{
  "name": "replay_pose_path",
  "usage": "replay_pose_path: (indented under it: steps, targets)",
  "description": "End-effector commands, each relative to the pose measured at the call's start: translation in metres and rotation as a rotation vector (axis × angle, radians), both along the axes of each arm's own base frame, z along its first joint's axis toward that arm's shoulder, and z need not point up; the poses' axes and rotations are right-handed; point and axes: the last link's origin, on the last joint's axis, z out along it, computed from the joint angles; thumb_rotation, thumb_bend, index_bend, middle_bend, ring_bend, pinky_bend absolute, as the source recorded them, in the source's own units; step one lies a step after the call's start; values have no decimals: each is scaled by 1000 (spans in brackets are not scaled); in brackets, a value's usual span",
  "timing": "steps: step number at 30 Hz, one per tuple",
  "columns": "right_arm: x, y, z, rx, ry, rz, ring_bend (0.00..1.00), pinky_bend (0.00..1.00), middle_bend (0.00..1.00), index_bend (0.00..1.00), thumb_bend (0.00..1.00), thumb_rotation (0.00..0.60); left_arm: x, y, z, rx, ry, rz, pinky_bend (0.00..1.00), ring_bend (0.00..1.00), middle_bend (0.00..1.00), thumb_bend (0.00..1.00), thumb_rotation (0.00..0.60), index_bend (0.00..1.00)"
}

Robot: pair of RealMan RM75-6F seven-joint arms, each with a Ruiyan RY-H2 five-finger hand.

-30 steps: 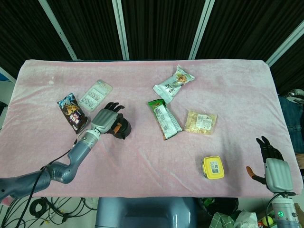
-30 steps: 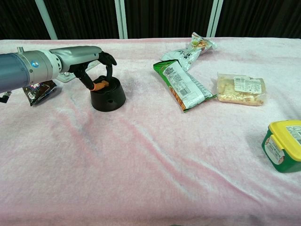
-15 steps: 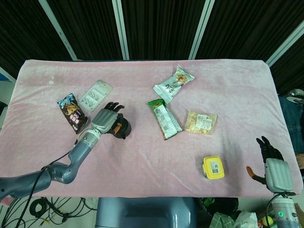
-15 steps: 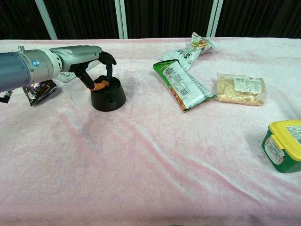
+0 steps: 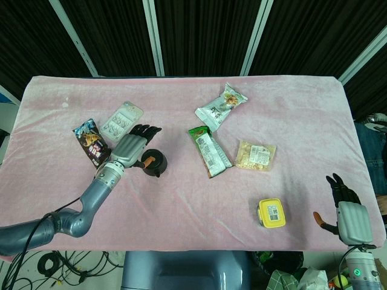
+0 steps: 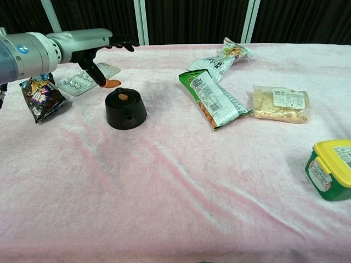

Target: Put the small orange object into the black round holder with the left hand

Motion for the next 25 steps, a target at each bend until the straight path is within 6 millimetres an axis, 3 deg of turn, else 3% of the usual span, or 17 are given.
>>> replay_pose_path:
  steps: [1, 8, 12, 16, 20, 25]
  targets:
    - [0, 0, 0, 0, -1, -2, 140, 158, 28, 54, 196, 600, -11, -20, 30, 77, 10, -18, 0, 0, 71, 349, 600, 84]
    - [0, 0, 2, -7, 5, 0, 140, 158, 28, 54, 196, 600, -70, -100, 90, 222, 122, 84, 0, 0, 73, 349, 600, 154]
    - [0, 1, 2, -12, 10, 4, 140, 158, 28, 54, 196, 600, -99, -148, 119, 224, 108, 158, 0, 0, 72, 349, 600, 169]
    - [0, 1, 2, -9, 15, 9, 140, 158, 28, 53, 196, 600, -120, -184, 147, 201, 64, 196, 0, 0, 72, 349, 600, 189]
    - [1, 1, 1, -9, 17, 14, 140, 158, 28, 53, 196, 600, -141, -207, 167, 243, 101, 180, 0, 0, 73, 349, 600, 199]
    - [1, 1, 0, -12, 11, 13, 140, 158, 28, 53, 196, 600, -151, -212, 176, 258, 85, 149, 0, 0, 73, 349, 600, 213]
